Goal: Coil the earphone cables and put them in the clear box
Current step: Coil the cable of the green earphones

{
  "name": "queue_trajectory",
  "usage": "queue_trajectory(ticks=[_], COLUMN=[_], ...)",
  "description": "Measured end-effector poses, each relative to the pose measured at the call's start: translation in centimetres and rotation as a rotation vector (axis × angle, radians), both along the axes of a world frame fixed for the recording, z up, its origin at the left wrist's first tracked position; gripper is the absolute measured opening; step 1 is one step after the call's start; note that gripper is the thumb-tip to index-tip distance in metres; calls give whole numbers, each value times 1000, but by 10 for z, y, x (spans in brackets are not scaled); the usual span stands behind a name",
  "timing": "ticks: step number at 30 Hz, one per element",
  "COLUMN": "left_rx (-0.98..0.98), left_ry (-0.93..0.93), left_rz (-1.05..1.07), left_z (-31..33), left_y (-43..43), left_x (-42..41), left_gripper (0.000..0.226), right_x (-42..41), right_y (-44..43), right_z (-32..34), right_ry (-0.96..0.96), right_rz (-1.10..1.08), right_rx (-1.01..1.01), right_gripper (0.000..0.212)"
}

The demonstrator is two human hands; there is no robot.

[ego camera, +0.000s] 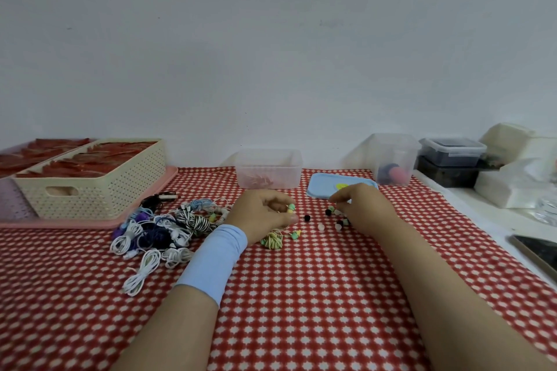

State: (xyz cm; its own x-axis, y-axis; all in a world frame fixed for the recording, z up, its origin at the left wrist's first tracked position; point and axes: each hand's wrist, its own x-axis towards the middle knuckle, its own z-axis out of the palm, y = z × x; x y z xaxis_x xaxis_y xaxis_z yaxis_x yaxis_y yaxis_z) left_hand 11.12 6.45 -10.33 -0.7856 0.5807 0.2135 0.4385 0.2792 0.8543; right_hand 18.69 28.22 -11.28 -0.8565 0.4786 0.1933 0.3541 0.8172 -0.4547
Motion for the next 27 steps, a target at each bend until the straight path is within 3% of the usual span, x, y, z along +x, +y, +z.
queue_trajectory(ticks=[7,13,18,22,25,27], left_rx=[-42,-251,-399,-422,-618,-623], left_ry=[66,189,236,362,322,301], left_rz=[65,101,148,147,89,108], left_z=[-1,-8,-8,5,7,5], left_y=[1,2,0,-3,-1,3], left_x=[-6,-15,-14,-7,0,0], left_gripper=[24,27,46,21,27,23], right_x=[-17,-7,-6,-6,-6,-6], right_y=[-9,-12,-21,-31,-33,-35], right_z=[6,8,6,3,-1,-2], right_ry=[-206,-49,152,199,217,235], right_rz=[56,12,89,202,222,219], right_rx=[158,137,-103,-280,-355,-374], right_gripper=[27,21,18,9,8,14])
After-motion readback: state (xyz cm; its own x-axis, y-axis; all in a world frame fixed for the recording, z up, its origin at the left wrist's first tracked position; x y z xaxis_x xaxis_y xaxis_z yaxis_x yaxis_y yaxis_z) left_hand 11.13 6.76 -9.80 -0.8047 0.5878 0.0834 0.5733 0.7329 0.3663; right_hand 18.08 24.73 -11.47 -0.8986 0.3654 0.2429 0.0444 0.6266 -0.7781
